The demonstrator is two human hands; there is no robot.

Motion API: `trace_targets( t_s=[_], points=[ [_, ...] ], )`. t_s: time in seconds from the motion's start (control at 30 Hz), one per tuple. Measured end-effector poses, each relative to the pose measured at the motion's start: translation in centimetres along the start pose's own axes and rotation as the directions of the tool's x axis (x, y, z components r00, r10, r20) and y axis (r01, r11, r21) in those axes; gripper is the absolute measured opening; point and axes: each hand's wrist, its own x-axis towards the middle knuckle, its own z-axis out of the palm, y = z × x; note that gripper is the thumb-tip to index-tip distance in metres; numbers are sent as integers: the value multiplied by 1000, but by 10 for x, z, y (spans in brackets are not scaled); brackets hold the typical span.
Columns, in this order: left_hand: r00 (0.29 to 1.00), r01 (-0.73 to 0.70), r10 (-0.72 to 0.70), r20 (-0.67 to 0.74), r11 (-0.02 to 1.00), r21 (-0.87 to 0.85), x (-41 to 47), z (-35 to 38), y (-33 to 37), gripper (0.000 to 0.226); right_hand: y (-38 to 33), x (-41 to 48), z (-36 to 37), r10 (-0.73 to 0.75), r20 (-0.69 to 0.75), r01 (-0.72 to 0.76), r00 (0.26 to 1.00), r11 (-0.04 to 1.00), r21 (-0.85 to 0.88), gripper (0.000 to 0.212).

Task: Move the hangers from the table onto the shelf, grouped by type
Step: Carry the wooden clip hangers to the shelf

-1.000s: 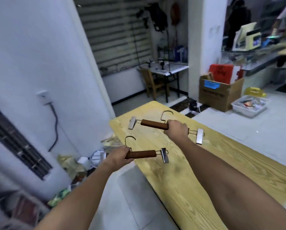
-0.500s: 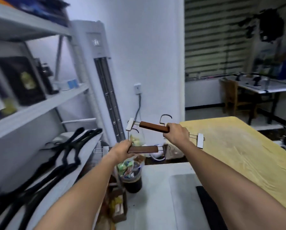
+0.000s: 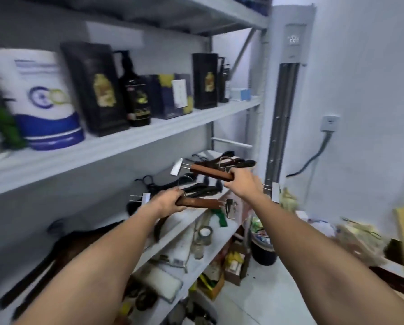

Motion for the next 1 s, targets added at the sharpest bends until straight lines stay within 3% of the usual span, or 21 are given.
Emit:
trace_targets(
  t_s=[0.33,0.5,0.77,1.0],
  points=[
    [893,449,-447,57,893,-35,-188,14,-86,31,-115,-45,91,-318,244,298,916,948,115,9],
    [799,600,-600,49,800,21,-273,29,-90,30,-167,-87,126,-455,316,418,833,890,180,27],
    [639,769,-769,9,639,7,-376,30,-98,36,-229,-152,158,-597,376,529,708,802,278,31],
    [589,808,-808,-19,588,40,-439,32,-111,38,-275,-176,176,-608,442,533,659,793,296,24]
  ],
)
